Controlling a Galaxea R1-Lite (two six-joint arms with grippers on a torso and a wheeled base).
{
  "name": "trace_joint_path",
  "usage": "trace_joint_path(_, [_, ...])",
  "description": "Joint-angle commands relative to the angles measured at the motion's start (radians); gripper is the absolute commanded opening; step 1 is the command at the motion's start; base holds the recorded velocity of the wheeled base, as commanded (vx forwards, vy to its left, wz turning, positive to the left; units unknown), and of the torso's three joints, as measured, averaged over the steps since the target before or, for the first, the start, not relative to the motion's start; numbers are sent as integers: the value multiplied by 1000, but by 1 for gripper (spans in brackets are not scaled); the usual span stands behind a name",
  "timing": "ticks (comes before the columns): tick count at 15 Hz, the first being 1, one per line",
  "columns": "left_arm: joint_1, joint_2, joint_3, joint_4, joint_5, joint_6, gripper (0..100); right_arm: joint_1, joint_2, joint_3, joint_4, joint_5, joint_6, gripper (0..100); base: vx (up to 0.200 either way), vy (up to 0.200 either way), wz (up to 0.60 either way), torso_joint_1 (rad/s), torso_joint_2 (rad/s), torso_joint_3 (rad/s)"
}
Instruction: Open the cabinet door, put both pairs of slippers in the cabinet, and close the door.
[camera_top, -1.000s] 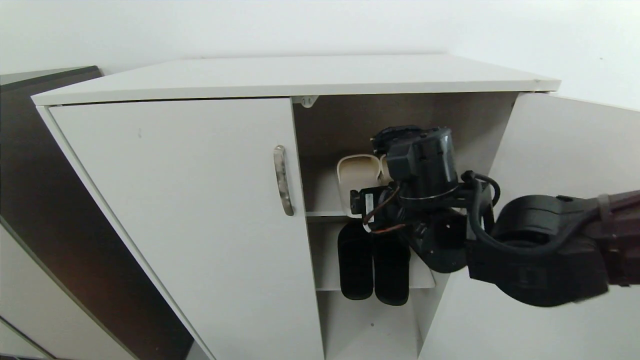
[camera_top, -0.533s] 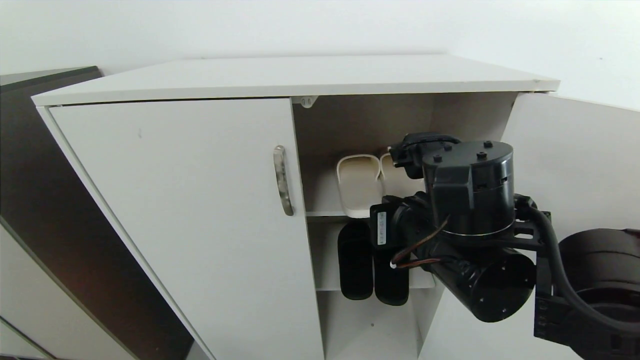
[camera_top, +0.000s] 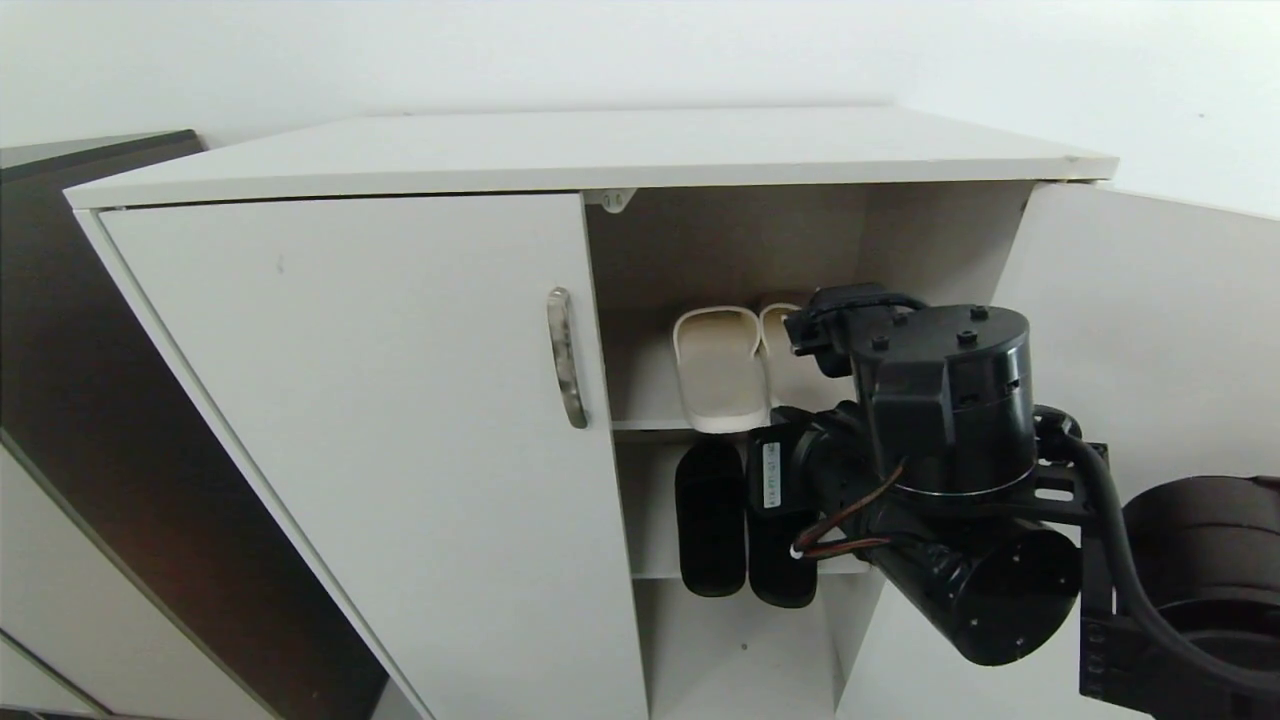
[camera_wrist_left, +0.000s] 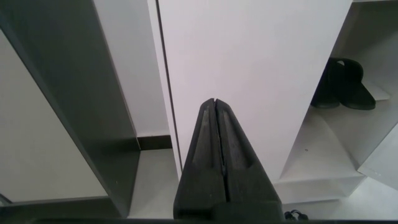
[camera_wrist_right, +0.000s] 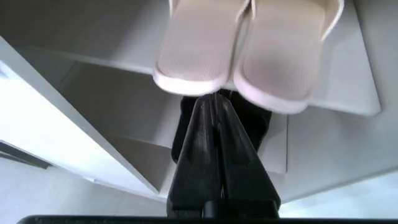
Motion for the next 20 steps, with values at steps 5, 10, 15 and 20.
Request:
trace_joint_path(5, [1, 2, 0, -1, 0, -2, 0, 7, 4, 27, 1, 3, -5, 0, -200, 0, 0, 2, 4, 5])
trace_joint_path(10, [0, 2, 0, -1, -1, 0, 0, 10, 14, 32, 3, 6, -7, 0, -200, 0, 0, 2, 6, 0])
trace_joint_path(15, [1, 0, 0, -1, 0, -2, 0, 10, 31, 54, 1, 7, -5, 0, -200, 0, 0, 0, 2, 7])
trace_joint_path(20, [0, 2, 0, -1, 0, -2, 0, 9, 31, 69, -2, 13, -2, 0, -80, 0, 0, 0, 1, 2])
